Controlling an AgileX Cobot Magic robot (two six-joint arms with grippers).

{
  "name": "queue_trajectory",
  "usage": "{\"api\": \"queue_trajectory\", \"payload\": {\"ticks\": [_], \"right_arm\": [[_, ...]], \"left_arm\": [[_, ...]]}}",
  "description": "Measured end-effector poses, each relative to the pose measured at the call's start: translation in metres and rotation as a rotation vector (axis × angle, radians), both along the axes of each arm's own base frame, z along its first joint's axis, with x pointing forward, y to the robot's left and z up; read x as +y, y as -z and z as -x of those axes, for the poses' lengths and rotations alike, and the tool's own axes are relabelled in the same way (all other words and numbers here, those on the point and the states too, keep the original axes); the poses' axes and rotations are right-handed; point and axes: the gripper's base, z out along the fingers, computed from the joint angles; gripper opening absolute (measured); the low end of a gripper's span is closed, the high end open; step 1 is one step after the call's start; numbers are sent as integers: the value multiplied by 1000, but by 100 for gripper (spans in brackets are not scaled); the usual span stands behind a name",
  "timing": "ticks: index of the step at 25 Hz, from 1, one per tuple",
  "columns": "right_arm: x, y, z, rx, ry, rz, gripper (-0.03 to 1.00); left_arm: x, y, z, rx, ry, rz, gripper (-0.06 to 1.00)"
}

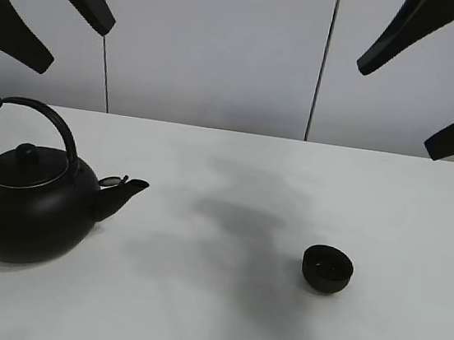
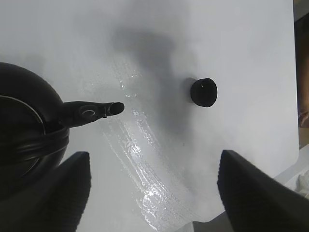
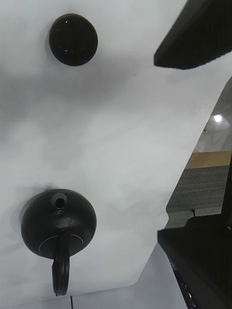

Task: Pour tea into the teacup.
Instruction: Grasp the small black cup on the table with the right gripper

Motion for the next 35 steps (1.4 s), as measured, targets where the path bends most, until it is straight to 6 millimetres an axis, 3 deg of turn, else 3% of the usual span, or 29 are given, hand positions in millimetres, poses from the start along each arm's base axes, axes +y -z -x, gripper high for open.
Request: {"api": "queue_trajectory", "payload": {"ticks": [14,19,23,26,28,31,35], "right_arm": [[-3,2,-3,-69,-42,53,61],[-10,4,0,-57,-99,165,61],[-16,-8,-8,-23,-113,247,61],[-8,-22,-21,-58,-132,278,61],[8,-26,-28,-84,-180,315,61],[33,-15,-38,-63,-250,408,61],[53,16,-49,23,-281,485,61]], "left_arm": [[0,0,0,0,0,0,53],[0,0,0,-2,-1,0,53],[0,0,0,-2,-1,0,53],[0,0,0,-4,-4,0,53],[0,0,-1,-8,-7,-1,53],[0,0,-2,-17,-14,-1,53],[1,0,-3,-24,-20,-2,53]]}}
